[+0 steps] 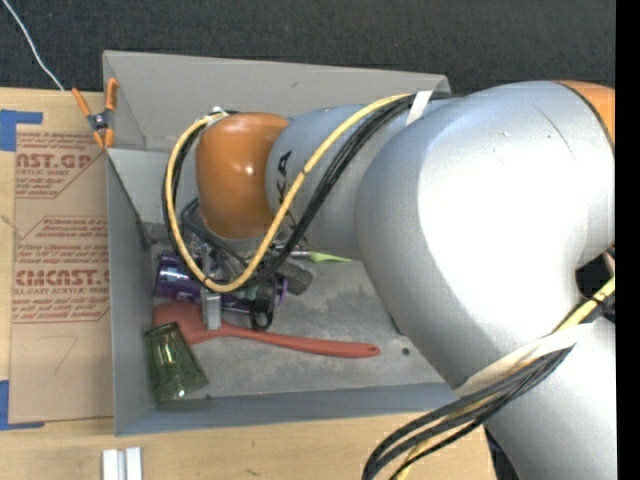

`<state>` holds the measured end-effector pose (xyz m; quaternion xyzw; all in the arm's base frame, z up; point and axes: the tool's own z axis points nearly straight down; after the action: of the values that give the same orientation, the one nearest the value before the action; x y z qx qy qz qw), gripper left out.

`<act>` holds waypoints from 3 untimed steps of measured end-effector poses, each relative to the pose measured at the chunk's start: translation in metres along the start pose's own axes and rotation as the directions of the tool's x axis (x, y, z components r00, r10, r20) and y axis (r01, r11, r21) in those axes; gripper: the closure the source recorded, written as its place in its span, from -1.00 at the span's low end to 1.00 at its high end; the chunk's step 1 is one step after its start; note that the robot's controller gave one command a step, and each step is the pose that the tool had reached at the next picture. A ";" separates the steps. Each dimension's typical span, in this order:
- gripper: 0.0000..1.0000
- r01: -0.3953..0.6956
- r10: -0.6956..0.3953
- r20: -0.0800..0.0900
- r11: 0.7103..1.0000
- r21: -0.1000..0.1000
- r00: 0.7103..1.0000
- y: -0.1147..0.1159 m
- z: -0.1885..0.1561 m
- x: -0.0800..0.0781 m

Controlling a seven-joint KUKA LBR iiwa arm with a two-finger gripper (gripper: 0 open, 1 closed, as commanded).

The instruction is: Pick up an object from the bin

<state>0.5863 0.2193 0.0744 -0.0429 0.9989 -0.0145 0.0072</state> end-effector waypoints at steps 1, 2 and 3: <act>1.00 0.000 0.000 -0.002 1.000 0.000 1.000 0.000 0.000 0.000; 1.00 0.000 0.000 -0.002 1.000 0.000 1.000 0.000 0.000 0.000; 1.00 0.000 0.000 -0.002 1.000 0.000 1.000 0.000 0.000 0.000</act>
Offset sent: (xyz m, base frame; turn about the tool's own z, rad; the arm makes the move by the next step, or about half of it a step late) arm 0.0000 0.0000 0.0000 0.0000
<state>0.5861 0.2191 0.0745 -0.0427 0.9990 -0.0146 0.0061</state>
